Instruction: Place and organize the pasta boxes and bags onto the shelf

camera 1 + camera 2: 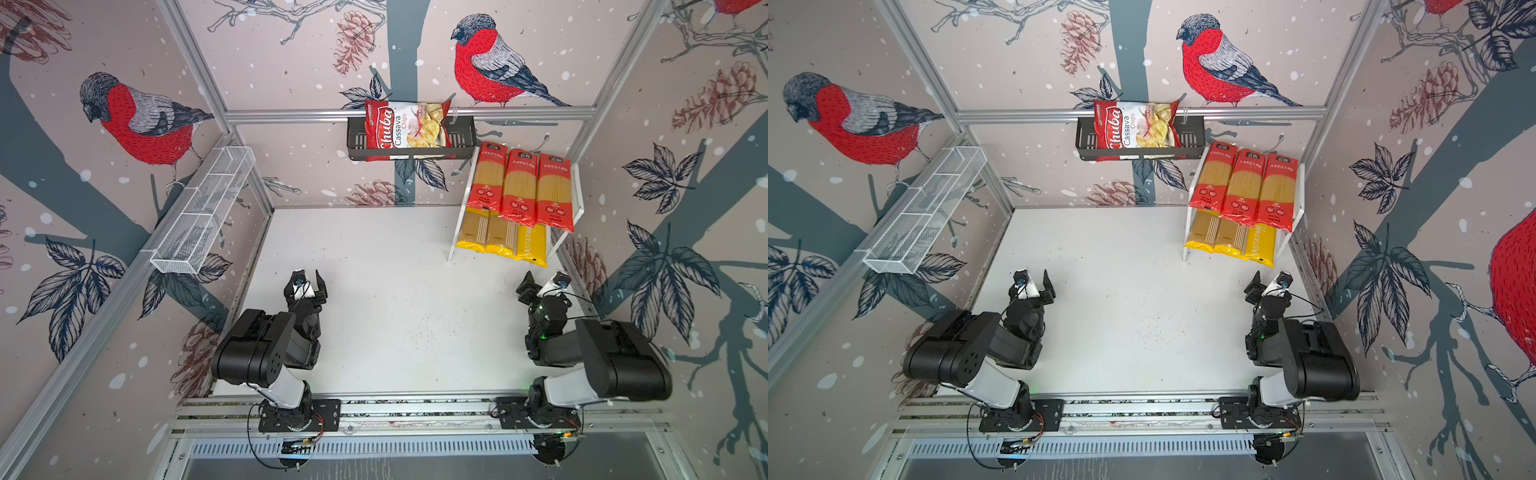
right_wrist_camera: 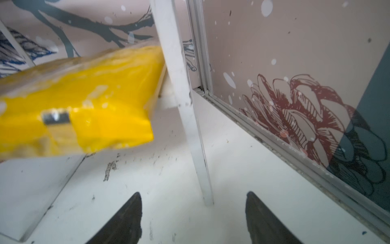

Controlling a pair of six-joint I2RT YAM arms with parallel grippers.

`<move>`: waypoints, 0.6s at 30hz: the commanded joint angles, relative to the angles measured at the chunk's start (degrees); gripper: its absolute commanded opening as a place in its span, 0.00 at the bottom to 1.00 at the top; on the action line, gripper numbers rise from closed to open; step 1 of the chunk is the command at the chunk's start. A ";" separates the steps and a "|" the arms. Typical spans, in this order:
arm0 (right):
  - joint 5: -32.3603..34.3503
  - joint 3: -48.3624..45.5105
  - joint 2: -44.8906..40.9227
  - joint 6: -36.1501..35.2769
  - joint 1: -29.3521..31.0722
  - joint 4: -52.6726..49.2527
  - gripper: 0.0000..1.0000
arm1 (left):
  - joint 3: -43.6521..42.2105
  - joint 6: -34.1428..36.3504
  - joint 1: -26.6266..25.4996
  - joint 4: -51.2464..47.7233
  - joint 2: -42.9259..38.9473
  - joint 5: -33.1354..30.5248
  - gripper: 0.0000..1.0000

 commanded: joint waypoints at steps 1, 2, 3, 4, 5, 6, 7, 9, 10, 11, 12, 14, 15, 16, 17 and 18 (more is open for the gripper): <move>-0.33 1.32 -1.51 -1.34 0.49 1.66 0.80 | 2.97 -2.13 0.92 -5.84 -0.60 -2.16 0.72; -0.20 2.25 -2.58 -0.98 0.49 -1.24 0.80 | 3.56 -2.32 0.93 -7.03 -0.51 -2.58 0.73; -0.05 1.81 -1.48 -1.41 0.55 2.04 0.80 | 4.38 -2.49 1.02 -8.59 -0.63 -2.78 0.73; 0.29 1.40 -0.48 -1.85 0.77 3.94 0.81 | 4.60 -2.43 1.04 -8.66 -0.52 -2.62 0.74; 0.63 1.39 -0.39 -1.94 0.90 3.88 0.81 | 4.56 -2.35 1.04 -8.39 -0.50 -2.56 0.74; 1.46 1.94 -0.91 -1.79 1.08 1.90 0.82 | 4.60 -2.42 1.03 -8.62 -0.58 -2.67 0.76; 2.53 2.85 -1.72 -1.35 1.41 -1.17 0.82 | 4.56 -2.38 1.12 -8.63 -0.51 -2.61 0.85; 4.40 3.23 -0.82 -1.88 2.20 -0.10 0.85 | 4.58 -2.42 1.12 -8.56 -0.59 -2.65 0.99; 4.80 3.26 -0.79 -1.90 2.31 -0.34 0.87 | 4.50 -2.42 1.12 -8.53 -0.59 -2.60 0.99; 4.81 3.55 -1.21 -1.59 2.33 -1.58 0.89 | 4.36 -2.50 1.12 -8.40 -0.59 -2.82 0.99; 4.73 3.68 -1.33 -1.52 2.33 -1.84 0.91 | 4.33 -2.69 1.20 -8.30 -0.63 -2.78 0.99; 4.86 3.62 -1.12 -1.67 2.33 -1.51 1.00 | 4.32 -2.70 1.20 -8.30 -0.59 -2.78 0.99; 4.80 3.75 -1.18 -1.56 2.32 -1.96 1.00 | 4.27 -2.62 1.14 -8.25 -0.63 -2.85 0.99; 4.90 3.84 -1.04 -1.58 2.33 -1.88 1.00 | 4.25 -2.69 1.13 -8.36 -0.68 -2.82 0.99; 4.90 3.91 -1.08 -1.69 2.33 -2.00 1.00 | 4.27 -2.60 1.17 -8.26 -0.66 -2.87 0.99; 5.02 4.14 -1.05 -1.65 2.42 -2.59 1.00 | 4.33 -2.67 1.16 -8.28 -0.67 -2.90 0.99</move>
